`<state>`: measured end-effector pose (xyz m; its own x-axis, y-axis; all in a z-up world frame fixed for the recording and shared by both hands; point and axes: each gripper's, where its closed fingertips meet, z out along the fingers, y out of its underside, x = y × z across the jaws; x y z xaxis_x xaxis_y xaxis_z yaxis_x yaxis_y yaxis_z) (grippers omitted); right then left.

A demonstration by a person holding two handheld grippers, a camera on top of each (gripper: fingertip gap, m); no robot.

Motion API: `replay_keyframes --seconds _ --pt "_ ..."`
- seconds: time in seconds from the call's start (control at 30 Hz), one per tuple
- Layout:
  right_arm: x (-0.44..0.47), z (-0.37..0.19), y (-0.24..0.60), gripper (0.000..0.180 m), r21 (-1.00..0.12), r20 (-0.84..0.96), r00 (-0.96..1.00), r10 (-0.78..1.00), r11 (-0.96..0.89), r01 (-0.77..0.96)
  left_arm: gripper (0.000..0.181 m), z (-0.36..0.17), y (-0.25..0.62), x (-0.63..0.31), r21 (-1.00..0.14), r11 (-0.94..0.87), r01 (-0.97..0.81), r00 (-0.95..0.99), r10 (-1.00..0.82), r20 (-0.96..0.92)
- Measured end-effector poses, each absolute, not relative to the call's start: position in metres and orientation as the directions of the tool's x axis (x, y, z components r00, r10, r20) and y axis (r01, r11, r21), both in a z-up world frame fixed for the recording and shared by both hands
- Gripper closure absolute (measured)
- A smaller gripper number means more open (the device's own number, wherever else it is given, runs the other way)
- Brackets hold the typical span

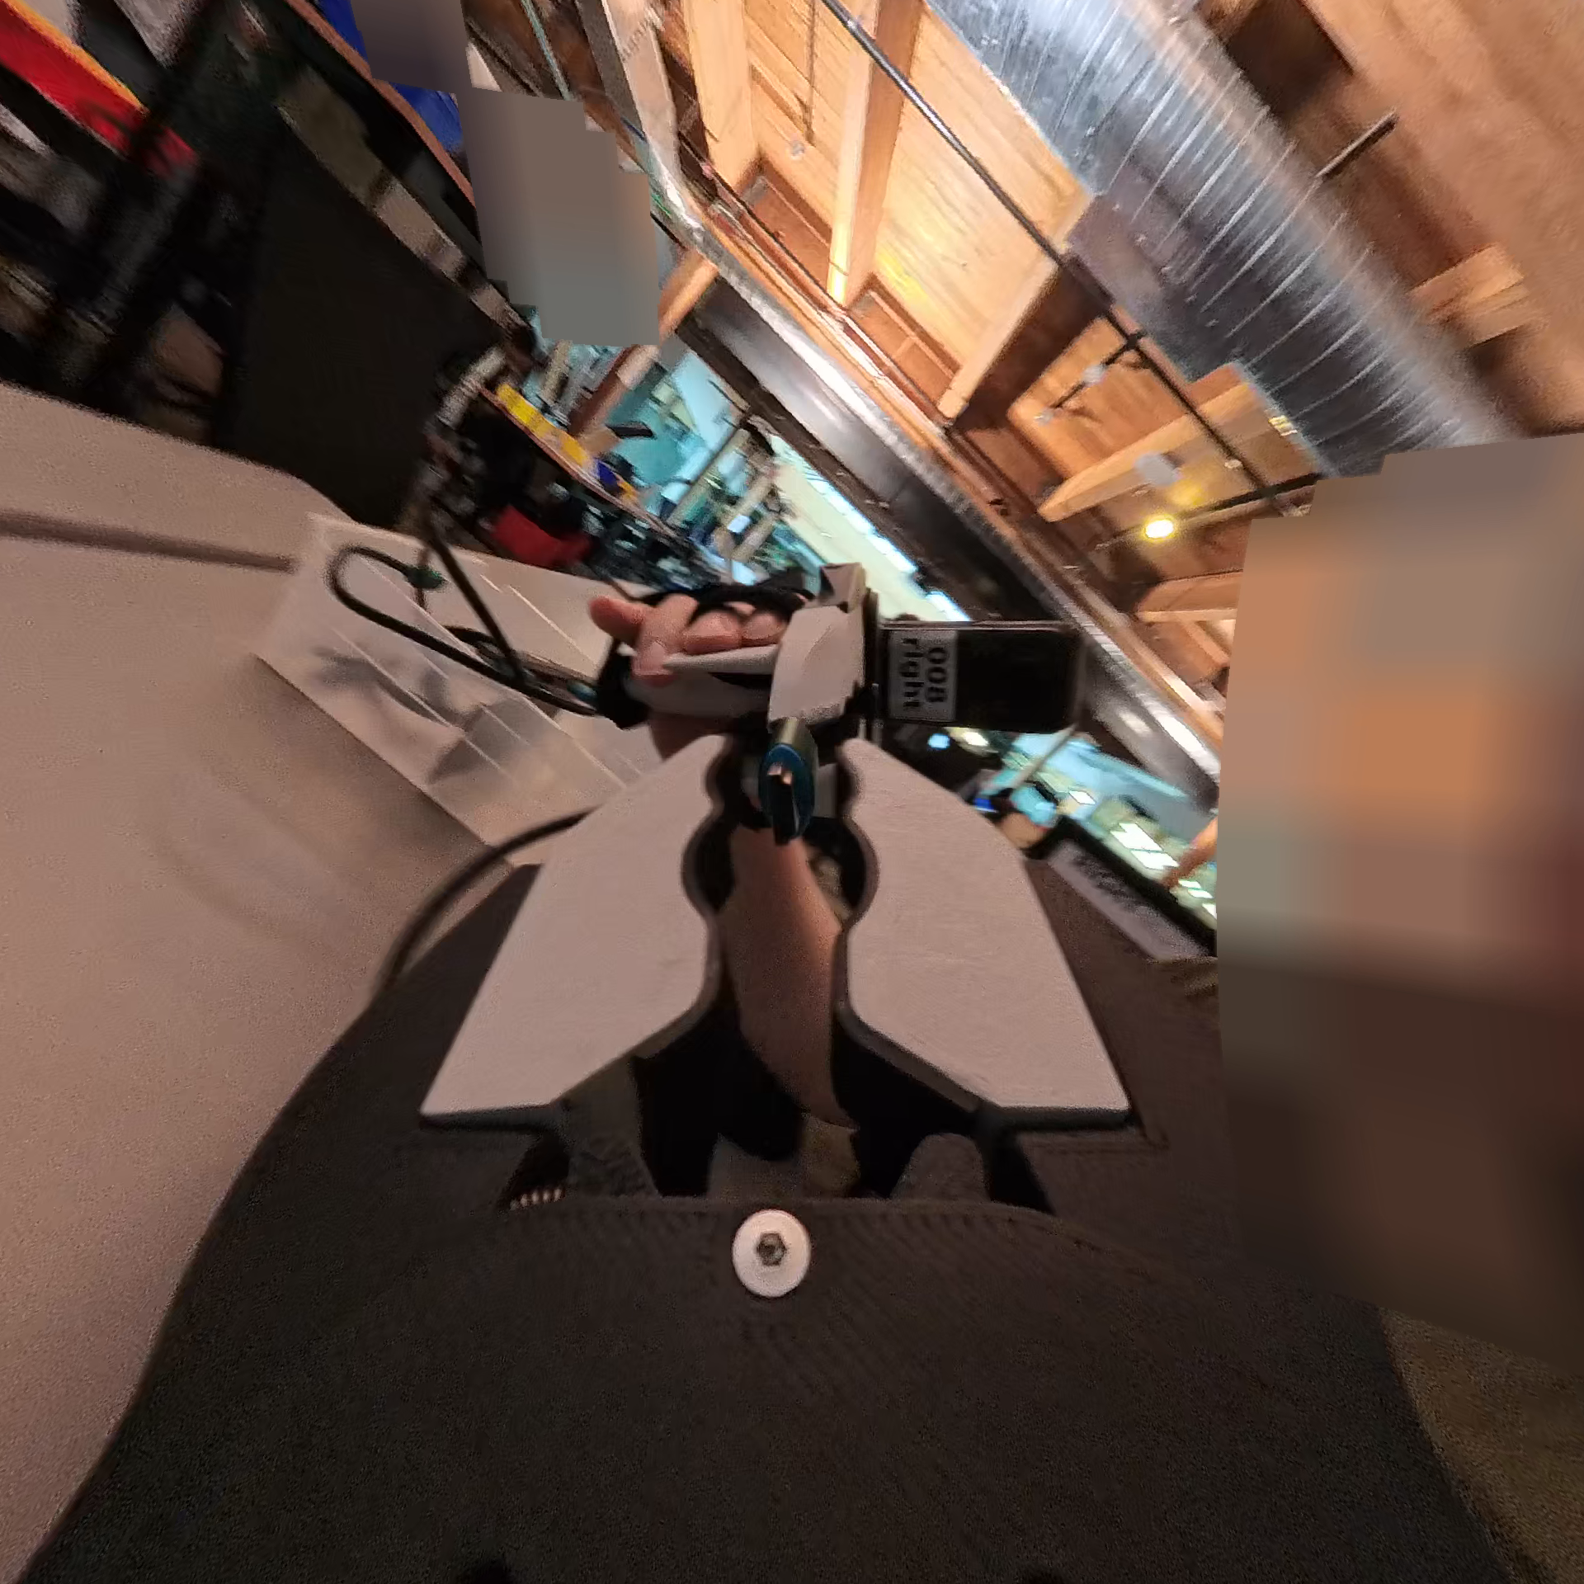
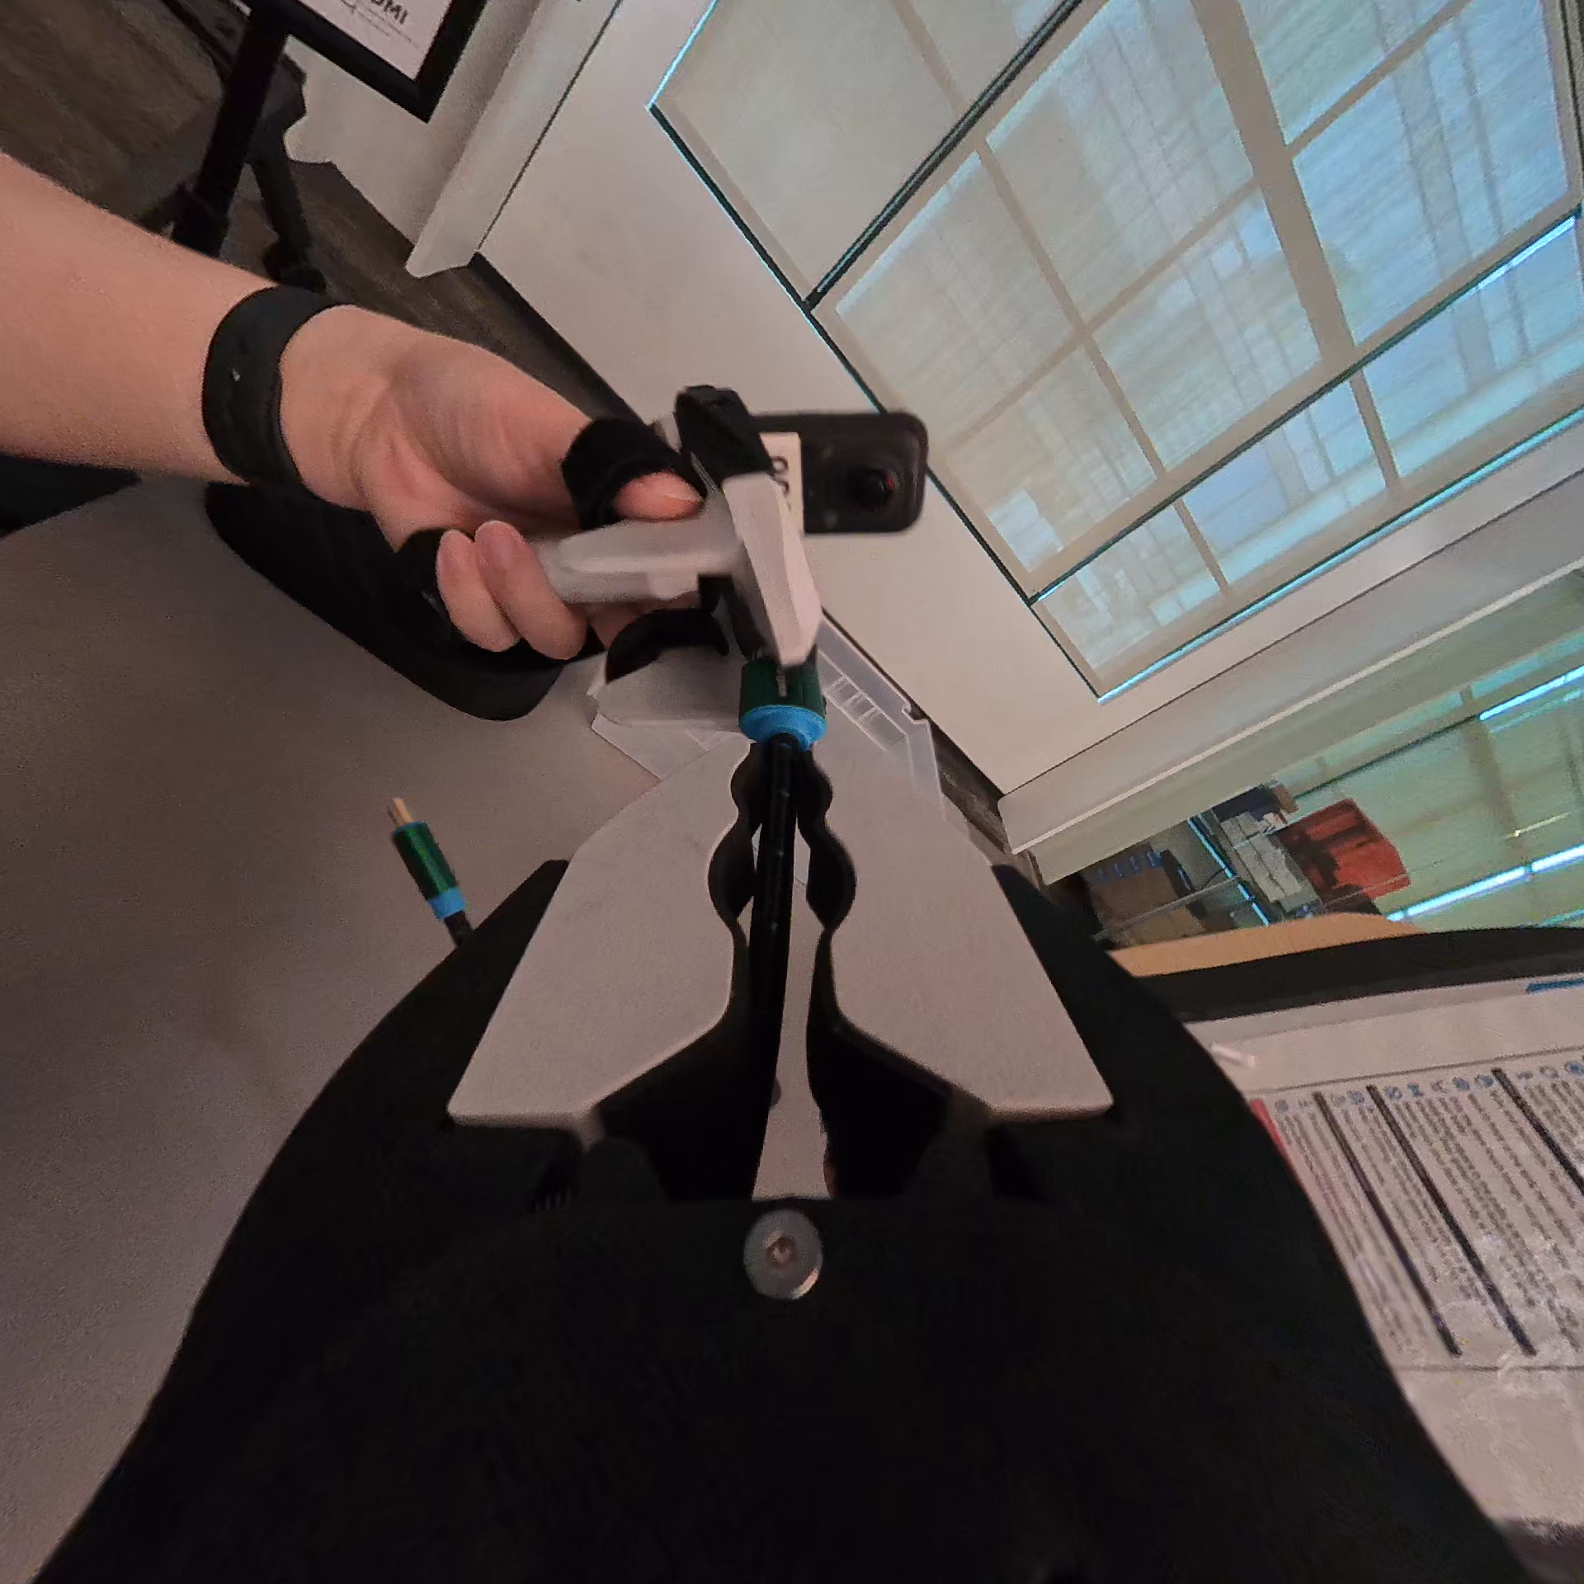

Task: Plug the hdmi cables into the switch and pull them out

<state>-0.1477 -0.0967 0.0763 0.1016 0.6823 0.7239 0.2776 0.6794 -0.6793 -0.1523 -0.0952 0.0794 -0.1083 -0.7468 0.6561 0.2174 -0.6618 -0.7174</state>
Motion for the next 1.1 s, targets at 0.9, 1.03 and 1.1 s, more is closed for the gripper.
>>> replay_keyframes --seconds 0.9,1.03,1.1 --pt "-0.040 0.155 -0.089 0.172 -0.780 0.609 0.423 0.671 0.603 0.166 0.081 -0.139 0.064 -0.171 -0.732 -0.279 -0.622 0.613 -0.754 -0.234" --pt "-0.038 0.155 -0.089 0.172 -0.780 0.610 0.423 0.670 0.601 0.174 0.084 -0.141 0.071 -0.170 -0.695 -0.222 -0.683 0.560 -0.771 -0.304" --pt "-0.036 0.155 -0.088 0.172 -0.783 0.608 0.424 0.672 0.597 0.175 0.090 -0.141 0.071 -0.167 -0.694 -0.197 -0.692 0.527 -0.795 -0.300"
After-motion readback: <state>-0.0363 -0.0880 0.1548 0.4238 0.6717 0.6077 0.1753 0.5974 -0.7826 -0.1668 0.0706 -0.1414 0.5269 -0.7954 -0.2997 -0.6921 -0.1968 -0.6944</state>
